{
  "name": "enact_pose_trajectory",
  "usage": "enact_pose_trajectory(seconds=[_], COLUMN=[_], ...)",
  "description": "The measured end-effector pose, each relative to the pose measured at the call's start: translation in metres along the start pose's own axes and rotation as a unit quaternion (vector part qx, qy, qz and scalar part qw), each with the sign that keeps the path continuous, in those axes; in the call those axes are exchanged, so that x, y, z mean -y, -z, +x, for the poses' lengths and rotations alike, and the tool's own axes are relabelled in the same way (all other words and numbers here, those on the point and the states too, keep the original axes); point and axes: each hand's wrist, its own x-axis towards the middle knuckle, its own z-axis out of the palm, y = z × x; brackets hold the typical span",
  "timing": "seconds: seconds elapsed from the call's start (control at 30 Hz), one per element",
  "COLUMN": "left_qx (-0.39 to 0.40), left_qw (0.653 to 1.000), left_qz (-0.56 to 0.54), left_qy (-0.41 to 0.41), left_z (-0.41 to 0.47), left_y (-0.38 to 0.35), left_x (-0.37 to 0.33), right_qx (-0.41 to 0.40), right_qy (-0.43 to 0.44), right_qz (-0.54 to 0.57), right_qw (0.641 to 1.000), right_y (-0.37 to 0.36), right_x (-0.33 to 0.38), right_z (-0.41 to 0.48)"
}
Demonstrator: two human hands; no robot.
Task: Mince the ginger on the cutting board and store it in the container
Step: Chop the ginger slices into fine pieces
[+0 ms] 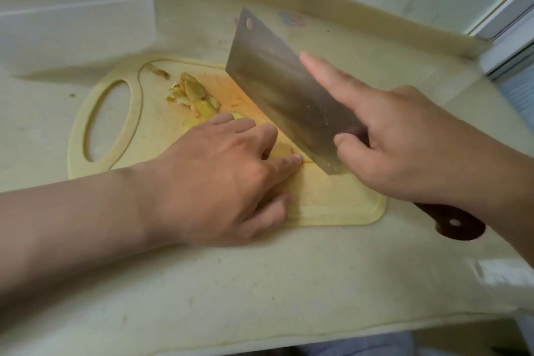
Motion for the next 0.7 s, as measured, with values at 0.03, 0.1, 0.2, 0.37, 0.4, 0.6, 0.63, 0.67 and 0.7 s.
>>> enact_pose_trajectory(seconds=[0.03,0.1,0.2,0.37,0.4,0.6,0.63,0.67,0.7], left_qx=[0.000,-0.001,-0.004,-0.006,-0.004,-0.006,-0.008,-0.008,-0.007], left_qw=[1.000,1.000,1.000,1.000,1.000,1.000,1.000,1.000,1.000], left_qz=[0.000,-0.001,0.003,0.007,0.008,0.009,0.009,0.008,0.008], left_qy=[0.000,0.002,0.007,0.002,0.002,-0.001,0.001,0.003,0.005], left_z=[-0.001,-0.001,-0.002,-0.001,-0.001,-0.002,-0.002,-0.002,-0.003], left_y=[0.000,0.000,0.000,0.000,0.000,0.001,0.001,0.001,0.000], left_x=[0.000,0.000,0.000,0.000,0.000,0.000,0.000,0.000,-0.001], right_qx=[-0.018,-0.061,-0.082,-0.008,0.011,-0.049,-0.062,-0.070,-0.072], right_qy=[0.003,0.001,-0.008,-0.015,-0.011,0.007,0.004,0.001,-0.005], right_qz=[0.001,0.017,0.047,0.005,-0.009,0.011,0.023,0.032,0.039], right_qw=[1.000,0.998,0.995,1.000,1.000,0.999,0.998,0.997,0.997], right_y=[-0.002,-0.007,-0.011,-0.001,0.001,-0.005,-0.007,-0.009,-0.009], right_x=[0.002,0.002,0.000,0.003,0.003,0.011,0.009,0.007,0.006], right_z=[0.000,-0.010,-0.033,-0.022,-0.013,0.006,-0.002,-0.012,-0.021])
